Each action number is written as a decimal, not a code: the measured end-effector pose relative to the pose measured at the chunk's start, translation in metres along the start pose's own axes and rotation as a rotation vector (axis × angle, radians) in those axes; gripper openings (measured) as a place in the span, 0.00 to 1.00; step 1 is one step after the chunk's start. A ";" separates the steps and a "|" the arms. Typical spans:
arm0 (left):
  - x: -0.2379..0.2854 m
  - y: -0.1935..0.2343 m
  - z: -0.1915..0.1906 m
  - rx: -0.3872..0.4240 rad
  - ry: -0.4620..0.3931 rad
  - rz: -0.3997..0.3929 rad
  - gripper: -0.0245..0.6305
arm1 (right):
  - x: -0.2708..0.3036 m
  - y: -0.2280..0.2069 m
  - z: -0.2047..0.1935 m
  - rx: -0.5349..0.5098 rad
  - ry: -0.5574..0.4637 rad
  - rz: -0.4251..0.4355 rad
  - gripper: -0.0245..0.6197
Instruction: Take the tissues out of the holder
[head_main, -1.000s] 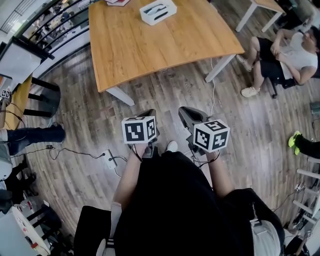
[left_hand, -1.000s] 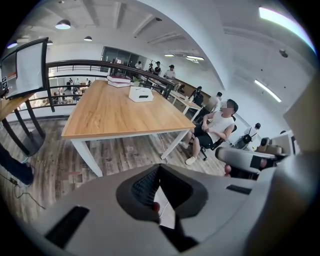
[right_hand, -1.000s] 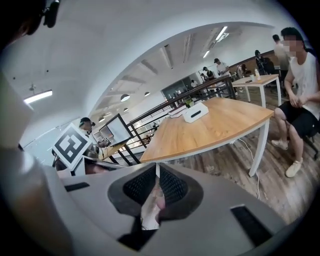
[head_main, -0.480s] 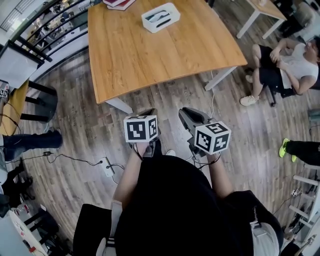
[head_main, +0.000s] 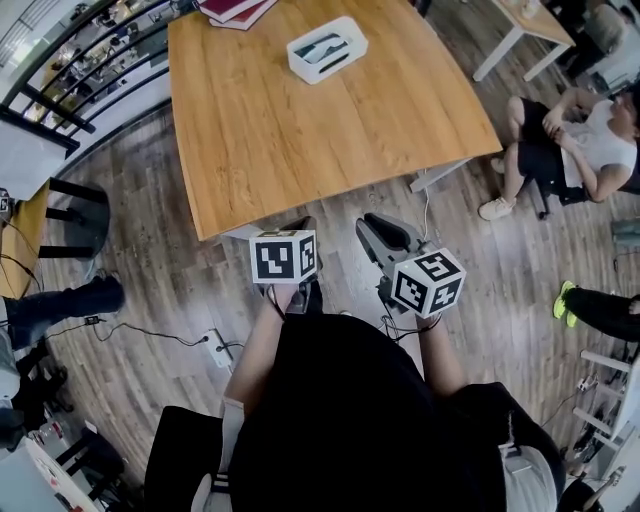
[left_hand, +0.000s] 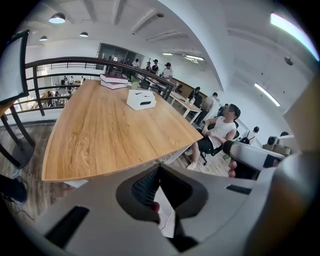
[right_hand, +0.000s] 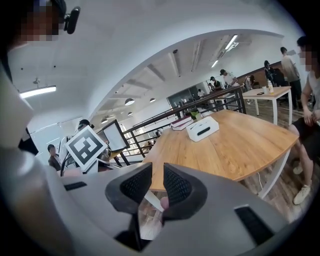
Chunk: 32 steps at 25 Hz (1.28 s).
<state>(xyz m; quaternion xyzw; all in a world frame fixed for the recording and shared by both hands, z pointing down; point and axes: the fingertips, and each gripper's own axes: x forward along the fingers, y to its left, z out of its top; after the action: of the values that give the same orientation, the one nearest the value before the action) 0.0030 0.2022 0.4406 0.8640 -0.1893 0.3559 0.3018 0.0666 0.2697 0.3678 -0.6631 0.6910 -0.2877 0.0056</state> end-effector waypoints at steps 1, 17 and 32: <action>0.002 0.004 0.007 0.000 0.002 -0.006 0.05 | 0.007 -0.002 0.005 0.001 -0.003 -0.003 0.15; 0.038 0.077 0.109 0.051 0.036 -0.084 0.05 | 0.120 -0.010 0.083 0.063 -0.065 -0.024 0.20; 0.068 0.099 0.159 0.055 0.042 -0.116 0.05 | 0.158 -0.045 0.110 0.112 -0.063 -0.067 0.24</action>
<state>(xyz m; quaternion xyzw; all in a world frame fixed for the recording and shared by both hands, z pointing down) 0.0749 0.0160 0.4385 0.8737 -0.1226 0.3611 0.3021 0.1313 0.0838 0.3532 -0.6933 0.6506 -0.3050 0.0549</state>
